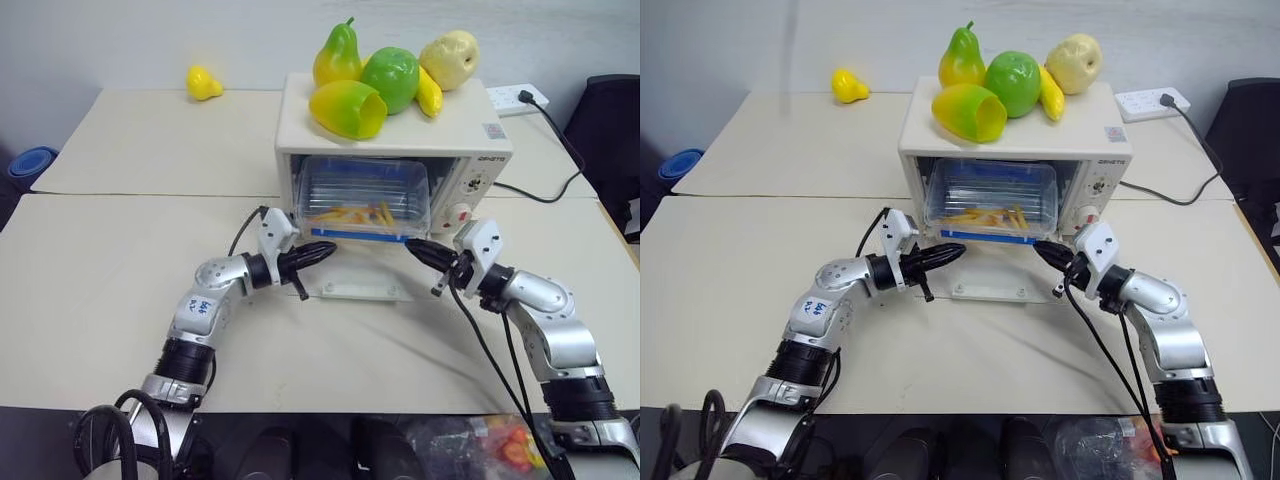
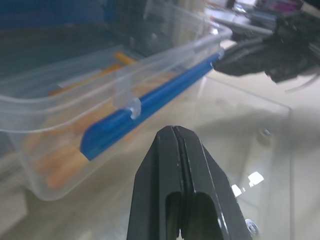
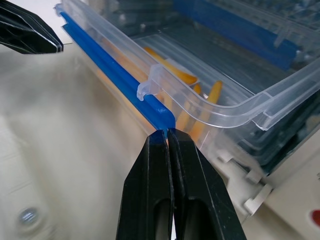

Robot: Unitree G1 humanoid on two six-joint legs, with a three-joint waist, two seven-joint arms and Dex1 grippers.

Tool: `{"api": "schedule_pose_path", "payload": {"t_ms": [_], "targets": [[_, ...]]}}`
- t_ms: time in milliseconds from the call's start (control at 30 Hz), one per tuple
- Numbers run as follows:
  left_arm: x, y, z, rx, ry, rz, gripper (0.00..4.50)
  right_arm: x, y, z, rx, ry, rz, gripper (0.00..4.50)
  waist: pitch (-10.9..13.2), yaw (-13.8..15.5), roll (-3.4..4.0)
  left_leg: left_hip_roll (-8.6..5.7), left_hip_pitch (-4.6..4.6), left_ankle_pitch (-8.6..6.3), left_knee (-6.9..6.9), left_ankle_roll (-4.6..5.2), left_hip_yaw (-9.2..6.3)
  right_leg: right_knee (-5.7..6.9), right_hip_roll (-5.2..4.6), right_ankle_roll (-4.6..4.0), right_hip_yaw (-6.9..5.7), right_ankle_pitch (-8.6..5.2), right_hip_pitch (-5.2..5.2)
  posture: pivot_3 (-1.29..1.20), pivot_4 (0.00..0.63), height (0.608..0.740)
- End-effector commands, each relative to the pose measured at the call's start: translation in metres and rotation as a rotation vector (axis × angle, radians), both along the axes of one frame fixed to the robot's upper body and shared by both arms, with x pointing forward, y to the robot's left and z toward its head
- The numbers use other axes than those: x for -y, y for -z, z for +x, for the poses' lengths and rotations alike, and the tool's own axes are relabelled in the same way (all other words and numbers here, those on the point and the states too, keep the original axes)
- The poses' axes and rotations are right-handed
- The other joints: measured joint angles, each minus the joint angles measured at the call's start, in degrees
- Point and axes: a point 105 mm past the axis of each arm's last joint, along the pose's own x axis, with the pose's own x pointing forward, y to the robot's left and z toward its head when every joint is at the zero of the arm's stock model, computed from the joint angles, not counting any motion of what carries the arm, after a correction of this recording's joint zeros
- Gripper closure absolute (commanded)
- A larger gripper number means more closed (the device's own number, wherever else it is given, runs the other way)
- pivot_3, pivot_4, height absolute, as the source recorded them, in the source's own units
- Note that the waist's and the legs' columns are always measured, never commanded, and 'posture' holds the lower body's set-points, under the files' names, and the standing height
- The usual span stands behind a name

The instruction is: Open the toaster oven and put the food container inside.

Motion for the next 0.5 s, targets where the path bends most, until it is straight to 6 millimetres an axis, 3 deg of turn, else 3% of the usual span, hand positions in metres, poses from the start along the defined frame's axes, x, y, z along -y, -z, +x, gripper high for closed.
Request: {"api": "schedule_pose_path", "payload": {"t_ms": [33,333,500], "targets": [[-0.005,-0.015,0.015,0.077,-0.095,-0.027,4.50,-0.014,-0.011,0.005,0.049,-0.024,0.015,4.41,0.00,-0.01,0.00,0.01,0.00,0.00,0.01,0.00,-0.01,0.02,0.00,0.00,-0.01,0.00,0.00,0.00,0.150,0.740],[-0.010,-0.022,0.052,0.062,-0.271,-0.127,4.50,-0.021,-0.030,0.042,0.076,0.089,0.121,4.41,0.00,-0.22,0.00,0.00,-0.04,-0.01,0.06,-0.02,0.00,0.07,0.00,0.00,-0.11,0.00,-0.05,0.00,0.150,0.740],[-0.007,-0.027,0.044,0.081,-0.195,-0.109,4.50,-0.024,-0.026,0.040,0.013,0.027,0.095,4.41,0.00,-0.74,0.00,-0.02,-0.08,-0.01,0.14,-0.02,0.00,0.09,-0.01,0.01,-0.10,0.01,-0.05,0.00,0.150,0.740]]}}
